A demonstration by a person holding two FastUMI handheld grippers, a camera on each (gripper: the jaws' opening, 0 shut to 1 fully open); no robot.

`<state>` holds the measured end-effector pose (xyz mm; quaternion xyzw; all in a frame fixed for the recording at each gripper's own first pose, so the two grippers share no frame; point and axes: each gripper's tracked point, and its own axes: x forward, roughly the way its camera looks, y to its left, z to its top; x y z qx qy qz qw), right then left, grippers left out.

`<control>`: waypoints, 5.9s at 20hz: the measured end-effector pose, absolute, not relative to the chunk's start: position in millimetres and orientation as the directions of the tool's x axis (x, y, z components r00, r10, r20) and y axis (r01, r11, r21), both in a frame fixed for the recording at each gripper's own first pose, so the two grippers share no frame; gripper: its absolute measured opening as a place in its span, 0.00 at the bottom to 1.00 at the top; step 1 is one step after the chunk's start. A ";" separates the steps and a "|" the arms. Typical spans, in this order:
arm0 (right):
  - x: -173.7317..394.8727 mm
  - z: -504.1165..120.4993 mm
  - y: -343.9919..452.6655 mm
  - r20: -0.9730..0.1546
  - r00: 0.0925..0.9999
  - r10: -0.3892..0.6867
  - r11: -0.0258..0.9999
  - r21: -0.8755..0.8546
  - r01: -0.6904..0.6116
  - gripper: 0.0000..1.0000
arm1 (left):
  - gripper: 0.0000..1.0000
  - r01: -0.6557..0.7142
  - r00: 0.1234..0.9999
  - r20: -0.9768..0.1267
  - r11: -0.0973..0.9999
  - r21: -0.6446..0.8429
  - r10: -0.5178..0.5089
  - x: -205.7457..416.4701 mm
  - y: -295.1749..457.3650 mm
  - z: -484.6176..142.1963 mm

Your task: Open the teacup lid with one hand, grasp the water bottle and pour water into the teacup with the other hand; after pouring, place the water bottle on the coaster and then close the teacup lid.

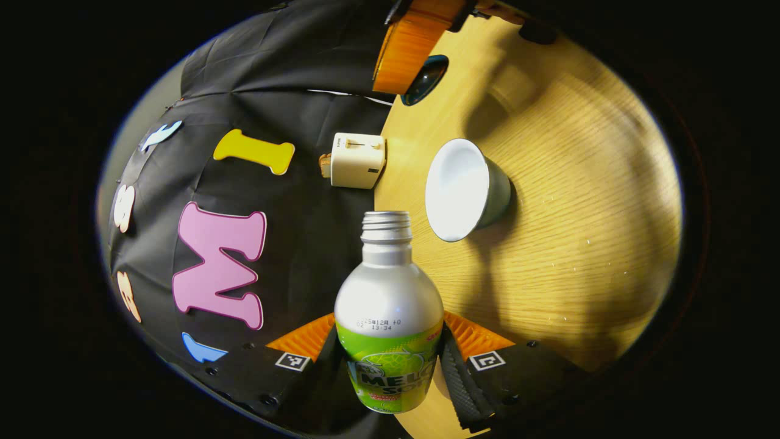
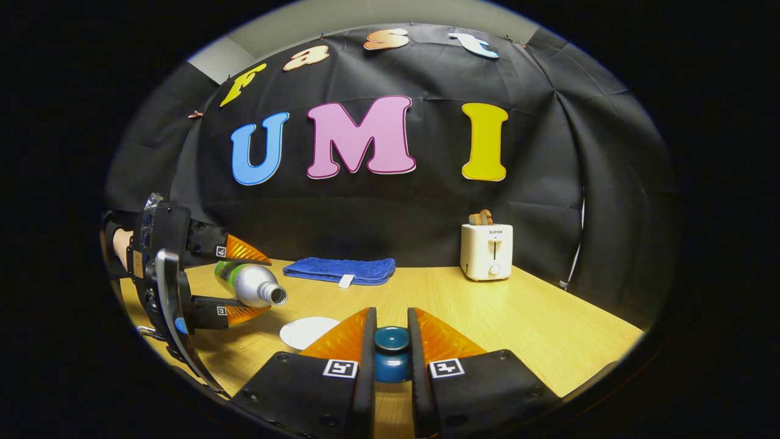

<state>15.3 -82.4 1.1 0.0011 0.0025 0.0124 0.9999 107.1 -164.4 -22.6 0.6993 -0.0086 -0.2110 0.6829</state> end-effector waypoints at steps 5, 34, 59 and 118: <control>14.0 0.9 -89.7 -0.005 1.000 0.010 1.000 0.002 -0.010 0.28 | 0.80 0.269 0.900 -0.319 -0.200 0.942 -0.295 120.0 -172.0 -24.8; 10.6 1.7 -95.4 -0.004 1.000 -0.003 1.000 0.001 0.003 0.28 | 0.80 0.206 0.914 -0.360 -0.550 0.809 -0.188 133.0 -177.6 2.7; 10.8 2.0 -95.4 -0.004 1.000 -0.002 1.000 0.001 0.002 0.28 | 0.80 0.130 0.932 -0.322 -0.672 0.730 -0.169 134.3 -184.5 24.3; 6.0 2.6 -107.1 -0.002 0.997 -0.077 0.997 -0.002 0.077 0.28 | 0.79 0.237 0.971 0.019 0.971 -0.015 -0.237 182.3 -44.7 15.1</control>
